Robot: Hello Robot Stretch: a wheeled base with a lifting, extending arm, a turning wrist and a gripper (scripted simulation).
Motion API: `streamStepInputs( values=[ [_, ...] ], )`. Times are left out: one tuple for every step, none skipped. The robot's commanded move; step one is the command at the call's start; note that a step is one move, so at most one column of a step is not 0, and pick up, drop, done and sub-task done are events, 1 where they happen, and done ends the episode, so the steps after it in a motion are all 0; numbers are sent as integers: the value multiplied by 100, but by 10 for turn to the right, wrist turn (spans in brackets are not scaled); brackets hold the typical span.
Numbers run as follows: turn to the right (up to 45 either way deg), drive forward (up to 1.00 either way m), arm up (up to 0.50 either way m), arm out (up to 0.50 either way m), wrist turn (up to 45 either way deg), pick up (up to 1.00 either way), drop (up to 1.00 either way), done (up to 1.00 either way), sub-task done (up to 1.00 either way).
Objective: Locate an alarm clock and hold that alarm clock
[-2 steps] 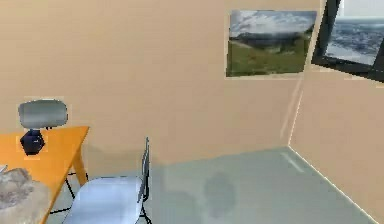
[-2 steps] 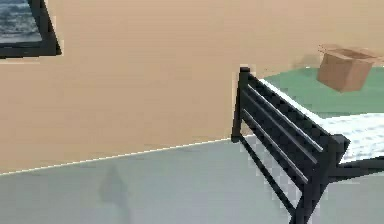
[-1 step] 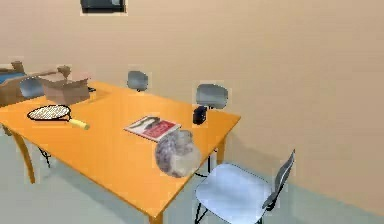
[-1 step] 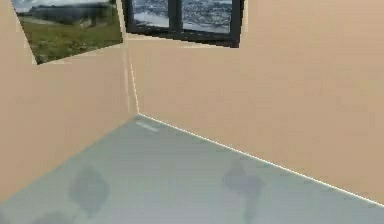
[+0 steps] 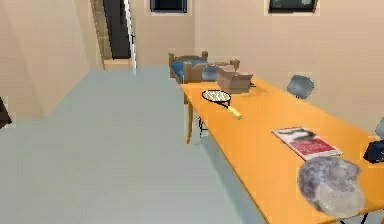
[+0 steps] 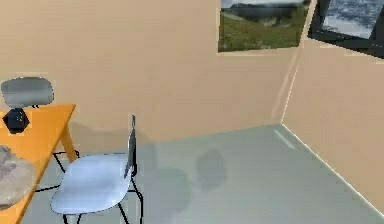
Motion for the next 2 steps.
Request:
streamStepInputs(
  values=[
    [-390, 0, 0, 0, 0, 0, 0, 0, 0],
    [450, 0, 0, 0, 0, 0, 0, 0, 0]
  ],
)
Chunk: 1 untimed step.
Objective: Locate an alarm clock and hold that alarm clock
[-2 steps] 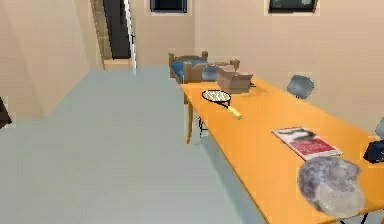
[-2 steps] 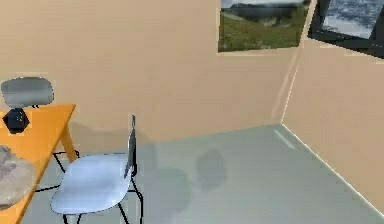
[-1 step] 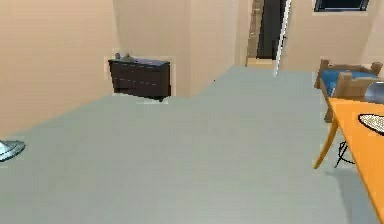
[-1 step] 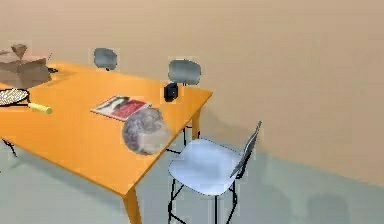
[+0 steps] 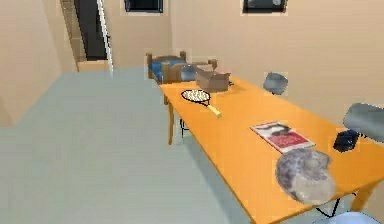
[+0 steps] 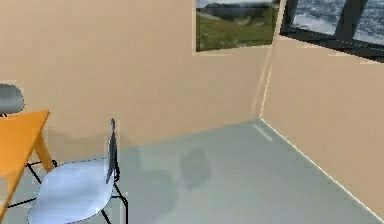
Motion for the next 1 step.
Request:
streamStepInputs(
  values=[
    [450, 0, 0, 0, 0, 0, 0, 0, 0]
  ],
)
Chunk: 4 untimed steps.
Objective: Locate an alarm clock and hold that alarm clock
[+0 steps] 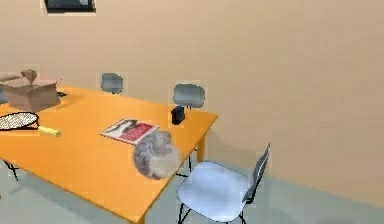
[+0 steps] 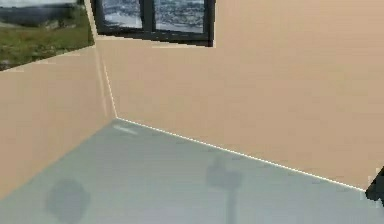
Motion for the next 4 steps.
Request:
streamStepInputs(
  values=[
    [390, 0, 0, 0, 0, 0, 0, 0, 0],
    [30, 0, 0, 0, 0, 0, 0, 0, 0],
    [0, 65, 0, 0, 0, 0, 0, 0, 0],
    [-150, 0, 0, 0, 0, 0, 0, 0, 0]
  ],
)
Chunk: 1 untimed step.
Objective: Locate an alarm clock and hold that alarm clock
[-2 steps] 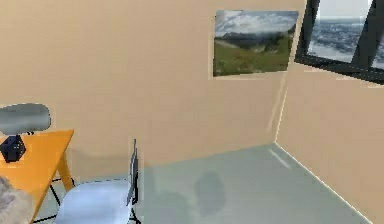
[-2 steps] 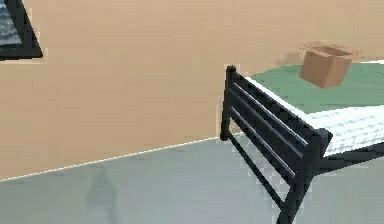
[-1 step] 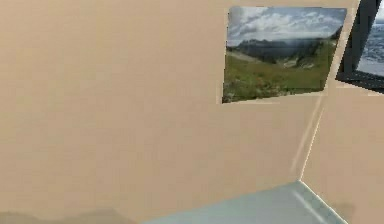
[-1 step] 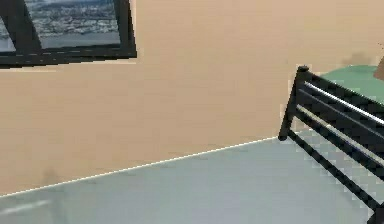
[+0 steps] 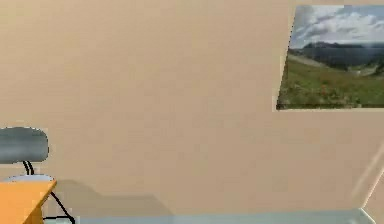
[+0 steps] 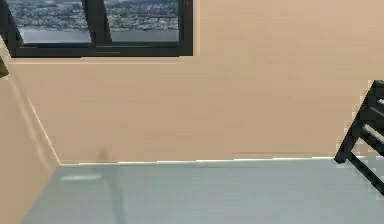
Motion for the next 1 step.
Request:
streamStepInputs(
  values=[
    [0, 50, 0, 0, 0, 0, 0, 0, 0]
  ],
)
